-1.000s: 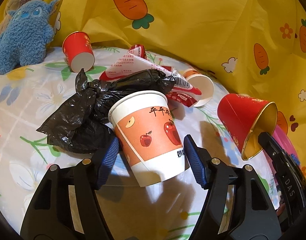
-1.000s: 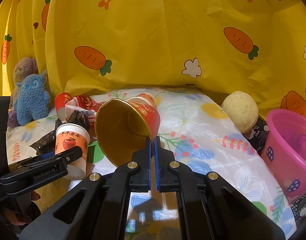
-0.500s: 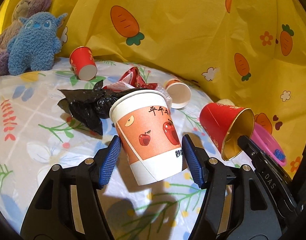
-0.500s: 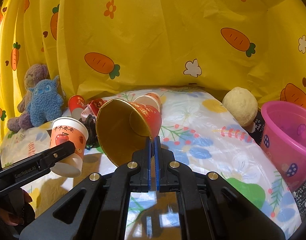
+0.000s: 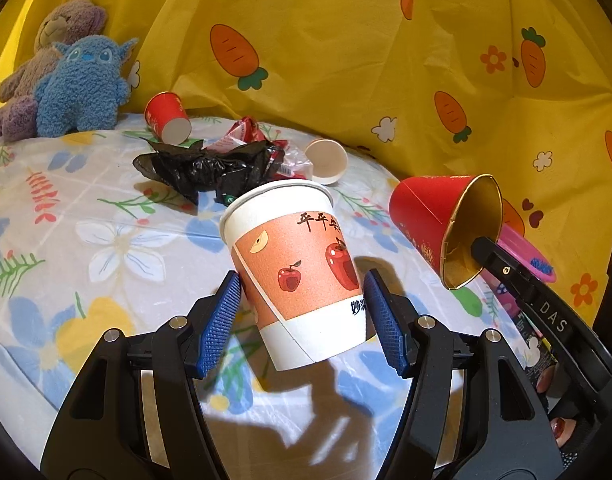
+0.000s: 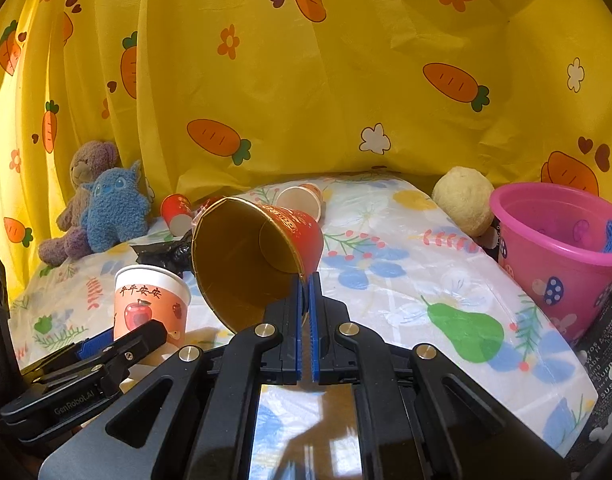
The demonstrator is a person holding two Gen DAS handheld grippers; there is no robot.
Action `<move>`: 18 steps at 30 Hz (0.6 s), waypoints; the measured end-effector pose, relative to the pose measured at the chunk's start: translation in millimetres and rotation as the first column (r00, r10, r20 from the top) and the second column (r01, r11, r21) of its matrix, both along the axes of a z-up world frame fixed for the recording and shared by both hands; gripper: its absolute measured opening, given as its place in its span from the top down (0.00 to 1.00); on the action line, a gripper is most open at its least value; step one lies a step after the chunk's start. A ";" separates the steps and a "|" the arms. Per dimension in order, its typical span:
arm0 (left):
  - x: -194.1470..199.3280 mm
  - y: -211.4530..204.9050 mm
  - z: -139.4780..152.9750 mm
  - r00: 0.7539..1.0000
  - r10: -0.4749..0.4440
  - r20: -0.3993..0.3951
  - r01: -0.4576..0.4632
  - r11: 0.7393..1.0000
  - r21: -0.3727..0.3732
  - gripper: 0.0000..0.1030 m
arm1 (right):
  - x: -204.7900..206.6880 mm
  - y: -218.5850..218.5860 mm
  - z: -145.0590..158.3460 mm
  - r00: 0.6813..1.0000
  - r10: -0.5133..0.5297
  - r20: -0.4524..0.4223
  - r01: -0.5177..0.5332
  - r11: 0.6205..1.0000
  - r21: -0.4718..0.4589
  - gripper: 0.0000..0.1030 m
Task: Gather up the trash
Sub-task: 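Grasp the white apple-print cup with the left gripper and lift it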
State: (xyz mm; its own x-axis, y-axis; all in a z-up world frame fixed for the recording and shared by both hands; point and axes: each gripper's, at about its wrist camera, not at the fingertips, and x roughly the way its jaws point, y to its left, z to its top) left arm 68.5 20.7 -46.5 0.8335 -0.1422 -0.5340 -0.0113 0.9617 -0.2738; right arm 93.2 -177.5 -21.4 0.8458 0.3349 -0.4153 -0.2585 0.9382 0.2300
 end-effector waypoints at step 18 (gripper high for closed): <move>-5.2 -28.1 1.5 0.997 -0.067 0.023 0.067 0.998 -0.003 0.39 | -21.7 -34.5 -11.4 1.000 -0.010 -0.024 0.011 0.998 0.057 0.96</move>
